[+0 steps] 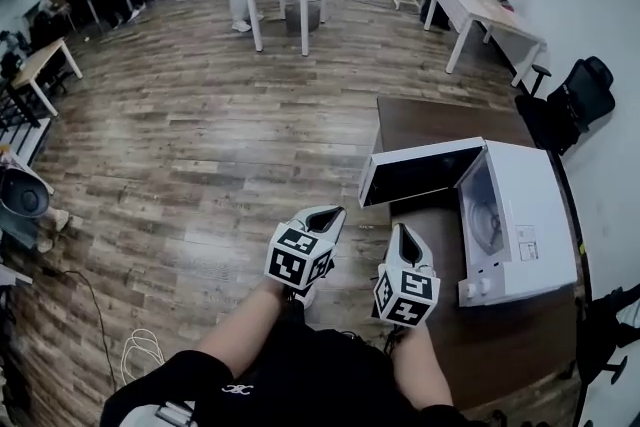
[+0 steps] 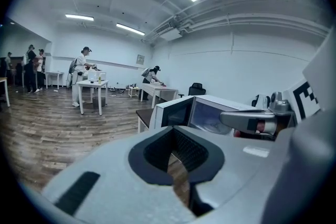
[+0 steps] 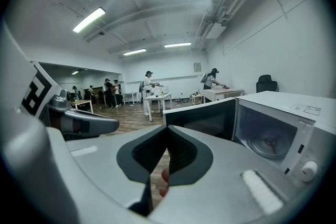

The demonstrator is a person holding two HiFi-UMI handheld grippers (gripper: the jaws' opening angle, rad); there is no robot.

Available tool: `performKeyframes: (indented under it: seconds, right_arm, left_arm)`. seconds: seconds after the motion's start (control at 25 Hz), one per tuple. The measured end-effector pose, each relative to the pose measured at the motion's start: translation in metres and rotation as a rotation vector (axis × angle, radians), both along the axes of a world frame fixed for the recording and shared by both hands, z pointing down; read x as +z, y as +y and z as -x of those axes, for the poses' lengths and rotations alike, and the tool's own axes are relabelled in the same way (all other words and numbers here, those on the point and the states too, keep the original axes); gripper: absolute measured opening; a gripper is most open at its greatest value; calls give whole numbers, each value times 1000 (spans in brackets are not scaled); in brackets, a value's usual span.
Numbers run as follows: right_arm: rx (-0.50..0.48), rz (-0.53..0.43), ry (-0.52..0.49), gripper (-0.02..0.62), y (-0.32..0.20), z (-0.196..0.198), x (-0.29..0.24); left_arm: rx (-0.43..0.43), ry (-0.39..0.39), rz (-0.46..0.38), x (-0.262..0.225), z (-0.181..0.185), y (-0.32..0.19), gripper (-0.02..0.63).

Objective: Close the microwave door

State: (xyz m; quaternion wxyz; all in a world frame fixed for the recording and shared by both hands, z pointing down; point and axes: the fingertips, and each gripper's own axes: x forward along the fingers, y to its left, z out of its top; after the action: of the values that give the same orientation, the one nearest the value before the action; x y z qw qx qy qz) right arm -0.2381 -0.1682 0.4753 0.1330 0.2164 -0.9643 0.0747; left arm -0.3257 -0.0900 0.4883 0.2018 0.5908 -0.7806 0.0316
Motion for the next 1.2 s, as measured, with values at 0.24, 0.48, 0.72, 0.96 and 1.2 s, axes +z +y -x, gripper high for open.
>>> performKeyframes:
  seconds: [0.24,0.48,0.72,0.96,1.2]
  right_arm:
    - [94,-25,18,3,-33,38,-4]
    - [188,-11,20,3,-63,57,-7]
    - [284,29,46,3,-89,54,13]
    - [386,36,65,3,-108,38,18]
    - [507,65,78,3,-117,10,27]
  left_arm:
    - [131,-5,25,10,49,-36,9]
    - [236,-70,45,18,94,-72,8]
    - [471,-136,20,34,122,-115,58]
    - [777,-238,66,58,126,-147,116]
    - [923,-300,144,82,132,-168,176]
